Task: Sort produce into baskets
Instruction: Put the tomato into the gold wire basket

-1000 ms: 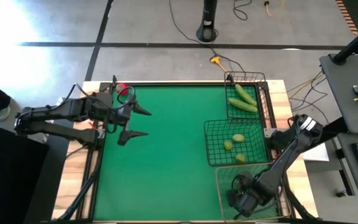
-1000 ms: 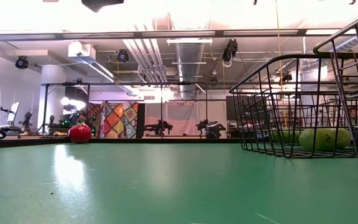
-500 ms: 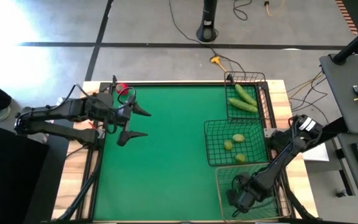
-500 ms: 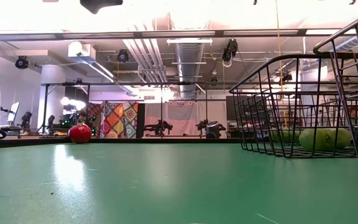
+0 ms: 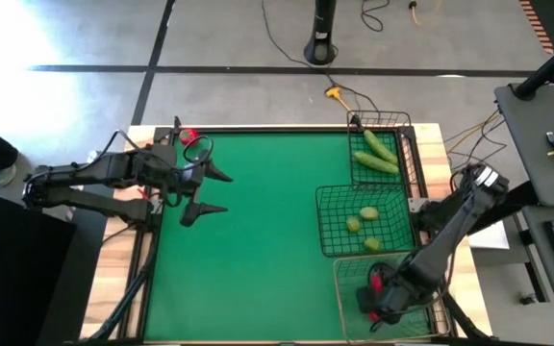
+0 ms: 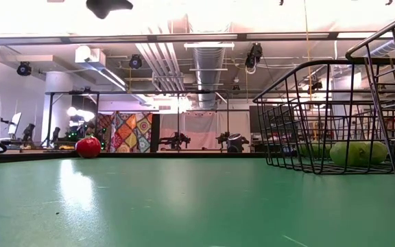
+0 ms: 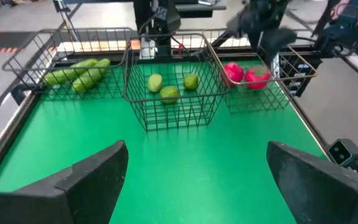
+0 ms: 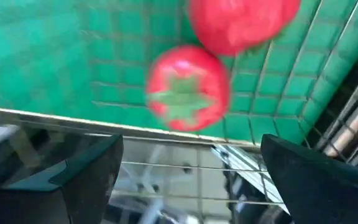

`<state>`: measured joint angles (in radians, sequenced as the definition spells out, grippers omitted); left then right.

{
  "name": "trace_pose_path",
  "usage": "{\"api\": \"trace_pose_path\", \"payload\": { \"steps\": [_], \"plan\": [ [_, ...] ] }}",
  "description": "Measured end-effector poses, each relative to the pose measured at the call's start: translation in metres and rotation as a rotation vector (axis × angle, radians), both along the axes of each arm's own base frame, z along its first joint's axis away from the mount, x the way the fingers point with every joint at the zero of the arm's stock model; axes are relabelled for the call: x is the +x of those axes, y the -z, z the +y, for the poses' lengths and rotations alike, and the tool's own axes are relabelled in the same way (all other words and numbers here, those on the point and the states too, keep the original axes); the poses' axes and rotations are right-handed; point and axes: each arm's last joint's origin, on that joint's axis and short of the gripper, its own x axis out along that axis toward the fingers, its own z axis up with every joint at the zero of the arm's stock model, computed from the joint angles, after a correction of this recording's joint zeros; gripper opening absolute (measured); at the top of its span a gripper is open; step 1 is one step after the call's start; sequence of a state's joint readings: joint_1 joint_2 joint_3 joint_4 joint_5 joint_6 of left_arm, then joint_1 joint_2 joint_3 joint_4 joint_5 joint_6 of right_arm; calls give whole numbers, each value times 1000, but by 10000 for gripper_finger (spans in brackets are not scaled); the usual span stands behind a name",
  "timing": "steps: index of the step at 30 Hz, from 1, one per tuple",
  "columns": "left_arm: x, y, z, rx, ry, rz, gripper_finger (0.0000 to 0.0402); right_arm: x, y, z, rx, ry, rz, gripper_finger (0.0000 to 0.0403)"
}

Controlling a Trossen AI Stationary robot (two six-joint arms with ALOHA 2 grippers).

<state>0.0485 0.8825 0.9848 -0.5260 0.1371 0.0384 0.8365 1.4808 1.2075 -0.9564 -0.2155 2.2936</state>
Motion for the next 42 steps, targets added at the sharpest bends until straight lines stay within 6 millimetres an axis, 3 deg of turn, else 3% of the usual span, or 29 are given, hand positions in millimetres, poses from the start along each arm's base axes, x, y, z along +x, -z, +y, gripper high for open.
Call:
{"api": "trace_pose_path", "payload": {
  "steps": [9, 15, 20, 24, 33, 42],
  "plan": [
    [3, 10, 1, -21, -26, 101, 363, 20, -72, -35, -288, 94, -251, 373],
    [7, 28, 1, 19, -7, 271, 363, 45, -102, -67, -465, 76, -445, 374],
    [9, 40, 2, -2, -23, 395, 363, 64, -111, -96, -530, 36, -472, 374],
    [6, 39, 10, 10, -120, 389, 363, 79, -118, -116, -559, -10, -527, 374],
    [-10, 35, 45, 37, -356, 383, 363, 110, -132, -157, -672, -131, -702, 374],
    [-23, 39, 80, -46, -474, 370, 363, 122, -129, -196, -780, -232, -665, 374]
  ]
}}
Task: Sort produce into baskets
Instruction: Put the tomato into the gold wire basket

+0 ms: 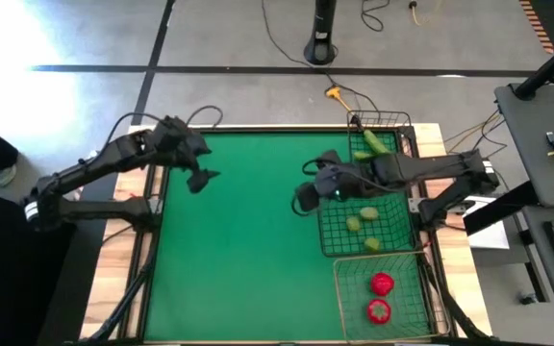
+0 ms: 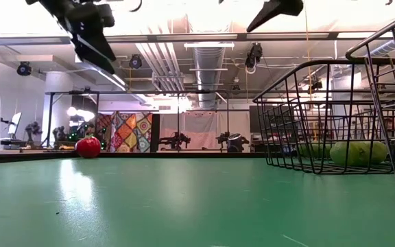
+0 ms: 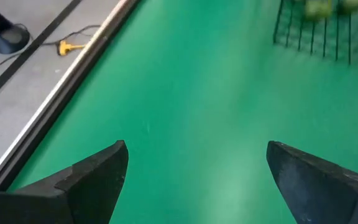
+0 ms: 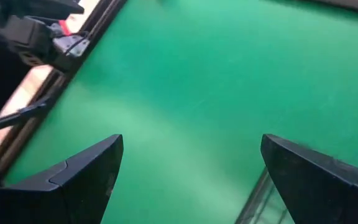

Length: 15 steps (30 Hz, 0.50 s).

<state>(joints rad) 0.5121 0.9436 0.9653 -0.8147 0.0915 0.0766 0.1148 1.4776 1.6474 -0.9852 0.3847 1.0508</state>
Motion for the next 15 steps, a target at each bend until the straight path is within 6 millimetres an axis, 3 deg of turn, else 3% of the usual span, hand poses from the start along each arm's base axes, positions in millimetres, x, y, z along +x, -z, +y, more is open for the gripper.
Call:
{"api": "trace_pose_path", "payload": {
  "steps": [4, 8, 15],
  "plan": [
    [-1, 0, 19, -31, -74, -95, 363, 2, 0, -22, -56, -26, 31, 373],
    [-2, 11, 46, -80, -254, -147, 363, 4, -2, -47, -68, -83, 27, 373],
    [1, 35, 76, -137, -367, -53, 363, 5, -5, -68, -84, -159, 10, 373]
  ]
}}
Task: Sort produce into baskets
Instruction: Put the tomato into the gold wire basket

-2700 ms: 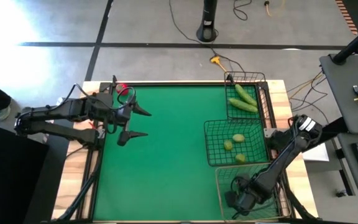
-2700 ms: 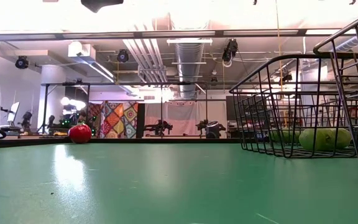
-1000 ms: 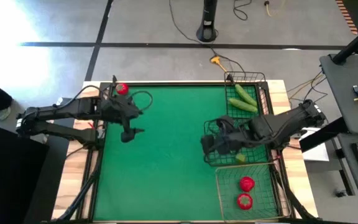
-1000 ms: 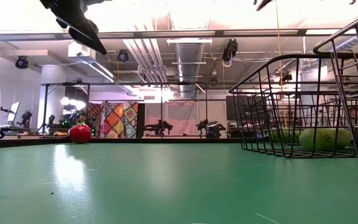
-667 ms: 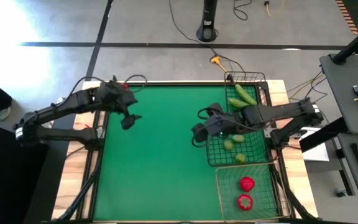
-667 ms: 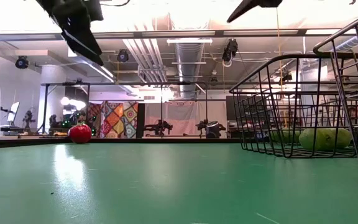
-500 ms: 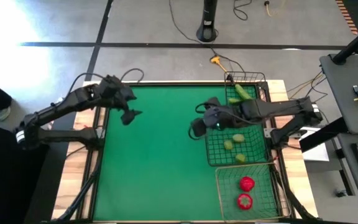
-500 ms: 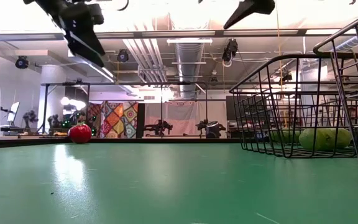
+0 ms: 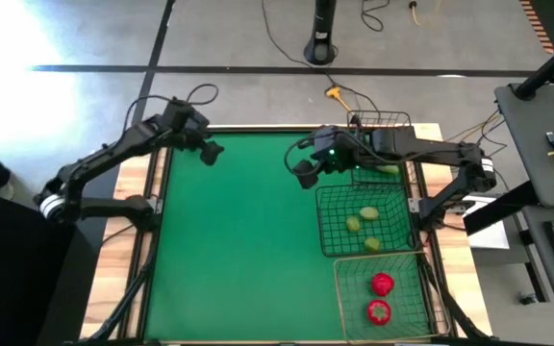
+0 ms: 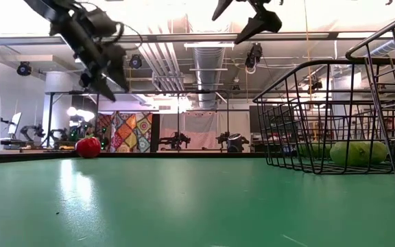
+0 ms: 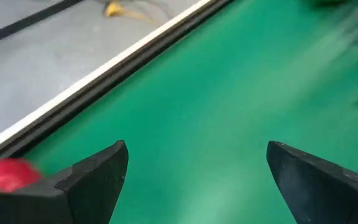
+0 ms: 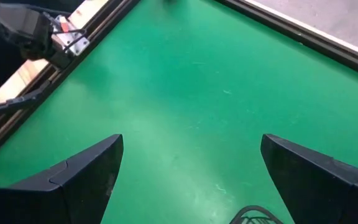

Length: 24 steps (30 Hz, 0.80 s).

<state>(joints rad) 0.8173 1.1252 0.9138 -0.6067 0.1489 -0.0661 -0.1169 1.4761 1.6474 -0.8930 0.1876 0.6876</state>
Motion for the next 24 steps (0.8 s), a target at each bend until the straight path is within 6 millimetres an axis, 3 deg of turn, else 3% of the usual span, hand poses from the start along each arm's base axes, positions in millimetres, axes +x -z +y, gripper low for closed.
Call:
{"api": "trace_pose_path", "payload": {
  "steps": [6, 15, 18, 24],
  "plan": [
    [-1, 29, 26, 51, -316, 286, 363, 0, 0, -2, -30, -36, 12, 373],
    [-19, 61, 75, -111, -724, 170, 363, 0, 0, -1, -39, -44, 10, 373],
    [-26, 68, 83, -126, -915, 137, 363, 1, -1, 2, -37, -52, 6, 373],
    [-24, 76, 91, -129, -1046, 106, 363, 2, -1, 11, -32, -73, 4, 373]
  ]
}}
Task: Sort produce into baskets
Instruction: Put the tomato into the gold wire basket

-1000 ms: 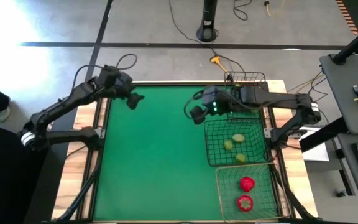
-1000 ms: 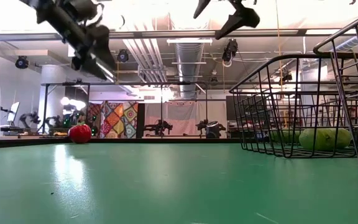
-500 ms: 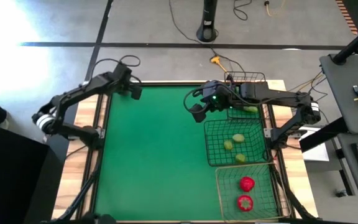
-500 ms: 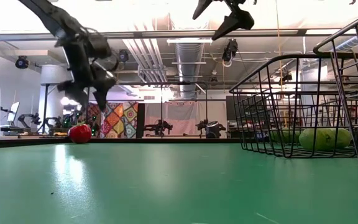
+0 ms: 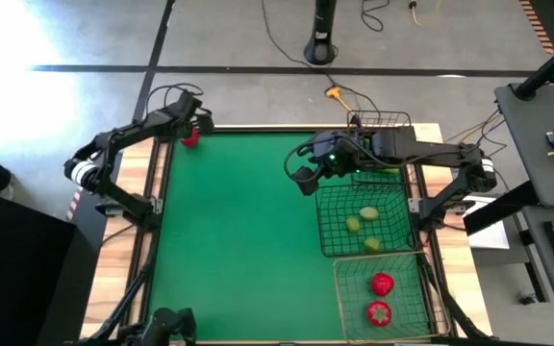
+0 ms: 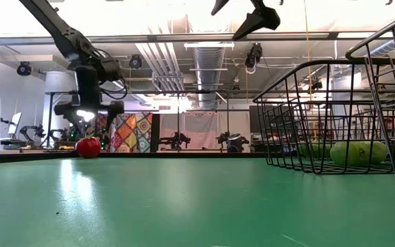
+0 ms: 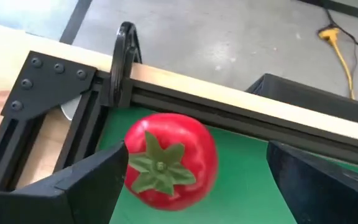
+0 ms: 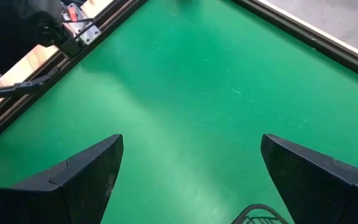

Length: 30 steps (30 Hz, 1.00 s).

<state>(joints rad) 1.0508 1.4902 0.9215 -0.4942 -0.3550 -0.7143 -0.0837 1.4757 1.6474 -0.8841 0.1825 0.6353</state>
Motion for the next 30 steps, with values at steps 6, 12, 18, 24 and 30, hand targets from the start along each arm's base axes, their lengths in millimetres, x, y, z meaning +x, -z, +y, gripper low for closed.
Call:
{"api": "trace_pose_path", "payload": {
  "steps": [6, 12, 18, 24, 30],
  "plan": [
    [4, 11, 8, -30, -67, 18, 363, 0, 0, 5, 2, -13, -1, 373],
    [11, 19, 23, -100, -92, 82, 363, 1, 0, 7, 1, -19, -1, 373],
    [19, 28, 38, -218, -95, 174, 363, 1, 0, 11, 4, -31, -2, 373],
    [25, 39, 50, -345, -53, 240, 363, 1, 0, 22, 15, -54, -5, 373],
    [37, 43, 57, -410, 61, 186, 363, 2, 0, 29, 18, -70, -6, 373]
  ]
}}
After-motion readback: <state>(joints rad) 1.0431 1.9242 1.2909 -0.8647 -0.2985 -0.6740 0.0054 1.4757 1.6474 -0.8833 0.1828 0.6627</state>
